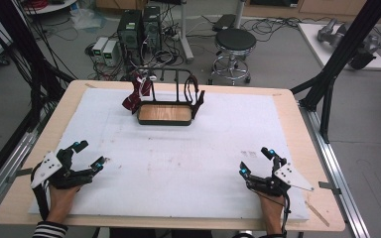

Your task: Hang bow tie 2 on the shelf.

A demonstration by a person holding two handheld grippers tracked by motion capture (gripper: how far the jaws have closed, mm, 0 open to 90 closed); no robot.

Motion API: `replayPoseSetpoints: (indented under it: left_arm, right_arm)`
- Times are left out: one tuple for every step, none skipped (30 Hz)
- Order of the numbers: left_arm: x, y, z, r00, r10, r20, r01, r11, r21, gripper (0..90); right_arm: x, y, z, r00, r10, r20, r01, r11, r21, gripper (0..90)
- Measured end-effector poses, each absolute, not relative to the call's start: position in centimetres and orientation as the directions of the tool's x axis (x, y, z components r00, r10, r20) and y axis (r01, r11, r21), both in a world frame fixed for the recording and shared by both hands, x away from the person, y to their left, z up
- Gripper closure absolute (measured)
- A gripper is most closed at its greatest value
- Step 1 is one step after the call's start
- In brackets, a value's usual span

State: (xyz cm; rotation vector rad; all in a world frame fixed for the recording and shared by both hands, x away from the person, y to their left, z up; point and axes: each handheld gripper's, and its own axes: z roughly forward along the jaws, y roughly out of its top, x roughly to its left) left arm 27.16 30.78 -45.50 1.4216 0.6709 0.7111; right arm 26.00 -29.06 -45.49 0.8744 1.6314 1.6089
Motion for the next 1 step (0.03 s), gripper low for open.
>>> replayPoseSetpoints:
  left_arm:
    - [27.16,30.79,-45.51,0.629,0.778,0.007,-0.036,0.020,0.999,15.0]
  right_arm:
    - [26.01,-29.06,-45.49,-0.545,0.838,-0.010,0.003,0.014,1.000,8.5]
